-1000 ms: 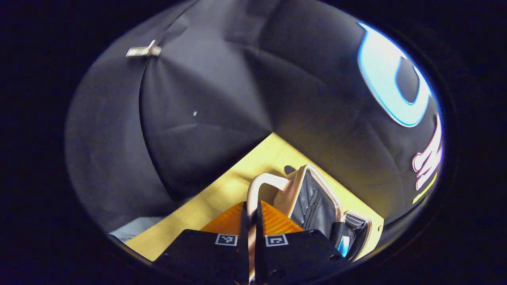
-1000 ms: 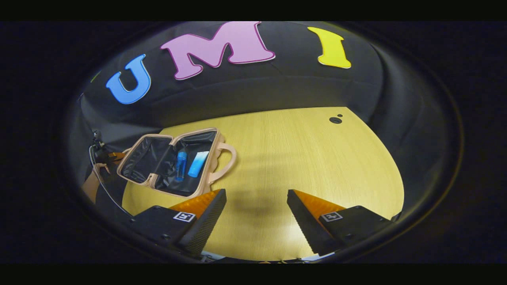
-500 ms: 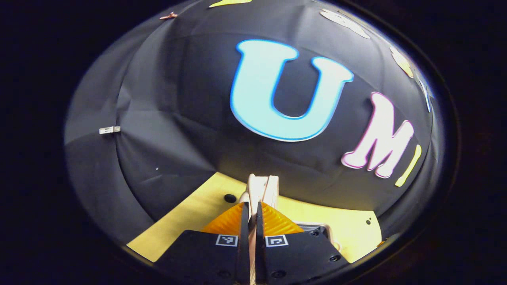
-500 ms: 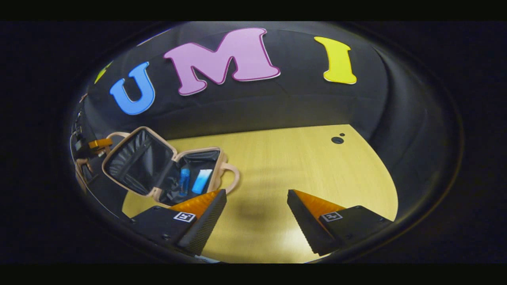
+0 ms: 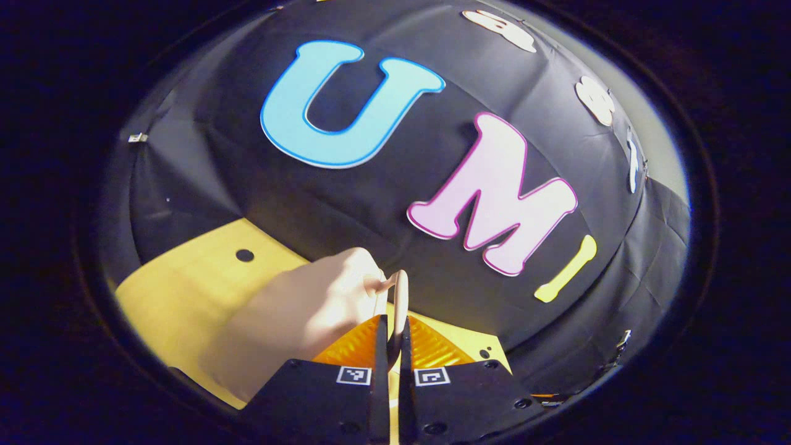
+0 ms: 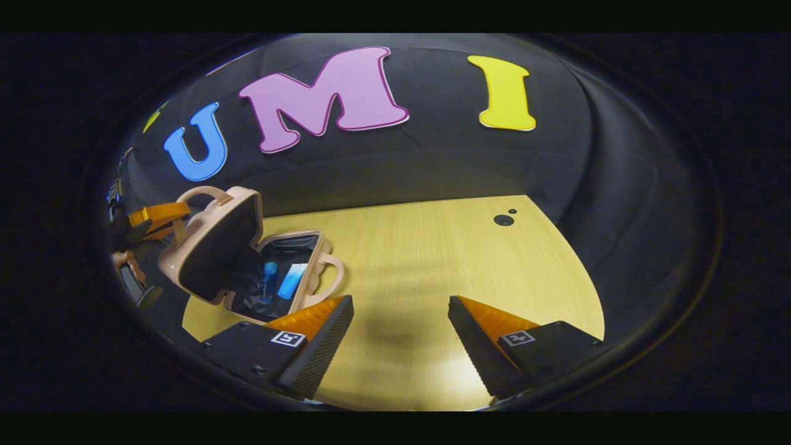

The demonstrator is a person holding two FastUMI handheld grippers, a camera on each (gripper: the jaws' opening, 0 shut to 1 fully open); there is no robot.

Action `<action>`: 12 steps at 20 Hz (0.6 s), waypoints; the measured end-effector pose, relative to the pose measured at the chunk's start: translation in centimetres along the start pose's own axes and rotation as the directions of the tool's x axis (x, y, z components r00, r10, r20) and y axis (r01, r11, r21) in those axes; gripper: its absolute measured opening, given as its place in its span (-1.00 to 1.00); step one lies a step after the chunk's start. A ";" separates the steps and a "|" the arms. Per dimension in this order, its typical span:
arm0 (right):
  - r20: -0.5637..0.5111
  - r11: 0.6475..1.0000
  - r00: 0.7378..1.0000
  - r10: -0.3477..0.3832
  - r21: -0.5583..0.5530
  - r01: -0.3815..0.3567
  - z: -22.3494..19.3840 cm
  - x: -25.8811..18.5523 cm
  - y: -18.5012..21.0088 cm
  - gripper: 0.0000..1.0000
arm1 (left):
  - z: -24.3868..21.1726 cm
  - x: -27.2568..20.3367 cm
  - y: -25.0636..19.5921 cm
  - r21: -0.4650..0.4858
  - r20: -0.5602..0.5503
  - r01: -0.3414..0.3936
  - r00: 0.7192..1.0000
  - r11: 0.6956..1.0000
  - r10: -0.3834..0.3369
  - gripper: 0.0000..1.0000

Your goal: First open the suitcase, pack the skin care products into it, and then close the suitcase.

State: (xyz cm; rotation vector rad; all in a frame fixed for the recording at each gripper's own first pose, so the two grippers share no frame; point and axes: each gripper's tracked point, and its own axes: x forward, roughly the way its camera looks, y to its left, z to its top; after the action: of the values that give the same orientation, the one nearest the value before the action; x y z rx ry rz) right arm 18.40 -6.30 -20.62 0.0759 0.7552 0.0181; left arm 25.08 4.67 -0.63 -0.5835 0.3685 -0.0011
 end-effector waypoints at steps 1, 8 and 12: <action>-0.005 1.000 1.000 0.003 0.010 -0.003 -0.1 -0.1 -0.5 0.96 | -2.1 1.2 -1.0 0.010 -0.035 0.008 0.999 1.000 -0.007 -0.78; 0.052 0.996 0.998 0.028 -0.087 -0.023 0.2 -1.0 -2.7 0.96 | -15.3 6.8 -1.4 0.152 -0.284 -0.066 0.953 0.986 0.107 -0.77; 0.048 0.992 0.997 0.053 -0.114 -0.047 -0.6 -1.1 -3.3 0.80 | -15.8 7.8 -1.7 0.223 -0.303 -0.099 0.939 0.970 0.165 -0.65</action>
State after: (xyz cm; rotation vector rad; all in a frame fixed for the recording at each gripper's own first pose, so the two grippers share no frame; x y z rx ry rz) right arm 17.16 -9.57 -20.53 -0.0122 0.6998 0.1057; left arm 27.19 -6.07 -14.49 -0.3510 0.7152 -0.0038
